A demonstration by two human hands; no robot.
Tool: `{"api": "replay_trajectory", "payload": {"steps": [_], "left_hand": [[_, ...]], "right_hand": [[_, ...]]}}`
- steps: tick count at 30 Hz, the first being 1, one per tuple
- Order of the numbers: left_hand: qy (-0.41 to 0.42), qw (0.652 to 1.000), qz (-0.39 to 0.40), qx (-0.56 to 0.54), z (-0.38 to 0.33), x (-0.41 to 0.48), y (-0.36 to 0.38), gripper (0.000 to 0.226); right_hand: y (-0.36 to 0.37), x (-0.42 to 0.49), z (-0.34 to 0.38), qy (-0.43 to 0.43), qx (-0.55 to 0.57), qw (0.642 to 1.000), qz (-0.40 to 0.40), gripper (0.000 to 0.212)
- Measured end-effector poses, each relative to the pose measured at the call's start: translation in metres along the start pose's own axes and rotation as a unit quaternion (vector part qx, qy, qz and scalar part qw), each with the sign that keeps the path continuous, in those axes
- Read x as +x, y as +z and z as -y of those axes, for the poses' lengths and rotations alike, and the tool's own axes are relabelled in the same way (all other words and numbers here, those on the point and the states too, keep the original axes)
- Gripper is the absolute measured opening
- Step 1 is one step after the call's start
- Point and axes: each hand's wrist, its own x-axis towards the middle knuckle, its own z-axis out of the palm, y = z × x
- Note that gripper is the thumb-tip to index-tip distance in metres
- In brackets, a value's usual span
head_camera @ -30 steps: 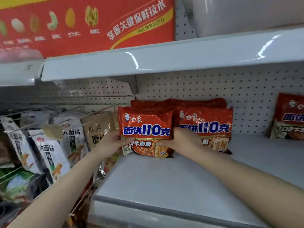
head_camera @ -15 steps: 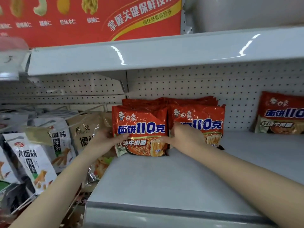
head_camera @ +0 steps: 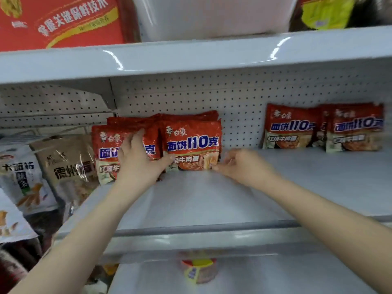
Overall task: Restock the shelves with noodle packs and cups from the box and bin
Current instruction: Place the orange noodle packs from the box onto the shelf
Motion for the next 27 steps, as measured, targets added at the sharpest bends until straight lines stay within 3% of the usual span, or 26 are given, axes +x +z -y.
{"api": "replay_trajectory", "payload": {"steps": [7,14,22,27], "left_hand": [[0.117,0.970,0.195,-0.083,-0.124,-0.072,0.102,0.074],[0.229,0.894,0.336,-0.190,-0.262,-0.163,0.210,0.065],[0.390,0.808,0.391,-0.206,-0.400,-0.260,0.288,0.051],[0.409,0.732,0.491,-0.235,-0.449,-0.311,0.341,0.052]], "right_hand": [[-0.079,-0.093,-0.101,0.042,-0.004,0.999,-0.030,0.052],[-0.173,-0.232,-0.228,0.148,-0.041,0.982,-0.115,0.050],[-0.240,-0.393,-0.322,0.346,-0.058,0.917,-0.192,0.054],[-0.240,-0.463,-0.366,0.452,-0.046,0.861,-0.228,0.055]]}}
